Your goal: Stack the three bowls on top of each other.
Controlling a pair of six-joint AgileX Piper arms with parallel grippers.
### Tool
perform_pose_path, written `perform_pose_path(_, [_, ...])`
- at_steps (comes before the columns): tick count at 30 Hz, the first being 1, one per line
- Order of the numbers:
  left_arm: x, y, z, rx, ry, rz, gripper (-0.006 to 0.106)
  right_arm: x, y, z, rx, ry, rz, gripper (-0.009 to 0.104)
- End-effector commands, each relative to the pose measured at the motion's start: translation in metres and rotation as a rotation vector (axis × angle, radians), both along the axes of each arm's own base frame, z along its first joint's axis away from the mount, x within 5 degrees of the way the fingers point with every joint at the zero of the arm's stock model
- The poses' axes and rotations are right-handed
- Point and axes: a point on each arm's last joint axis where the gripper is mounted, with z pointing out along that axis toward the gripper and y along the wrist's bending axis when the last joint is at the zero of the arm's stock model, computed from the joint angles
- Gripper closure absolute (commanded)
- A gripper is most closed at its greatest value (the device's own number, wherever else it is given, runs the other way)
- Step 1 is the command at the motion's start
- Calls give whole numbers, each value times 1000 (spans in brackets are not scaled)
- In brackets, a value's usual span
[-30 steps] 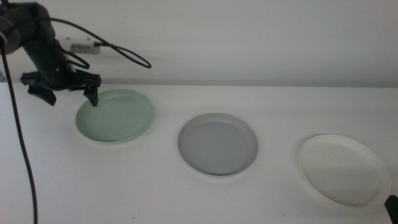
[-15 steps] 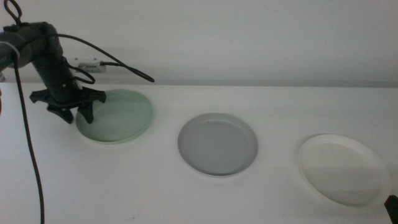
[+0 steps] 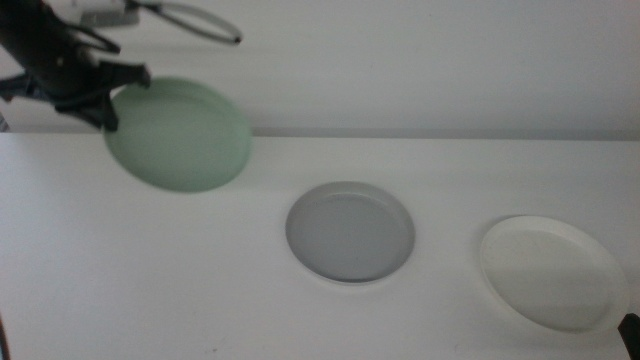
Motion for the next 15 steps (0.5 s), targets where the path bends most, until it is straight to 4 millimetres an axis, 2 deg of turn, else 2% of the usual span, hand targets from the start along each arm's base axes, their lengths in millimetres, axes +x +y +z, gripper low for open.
perform_pose_path(1, [-29, -36, 21, -27, -3, -7, 102, 1, 0, -14, -14, 36, -4, 2])
perform_pose_path(4, [-45, -86, 21, -18, -17, -30, 101, 1, 0, -14, -14, 36, -4, 2])
perform_pose_path(9, [-52, -154, 2, -56, 6, -136, 101, 1, 0, -14, -14, 36, -4, 2])
perform_pose_path(12, [-48, -182, -16, -61, 0, -156, 101, 1, 0, -14, -14, 36, -4, 2])
perform_pose_path(15, [-43, -194, -32, -58, 49, -174, 101, 1, 0, -14, -14, 36, -4, 2])
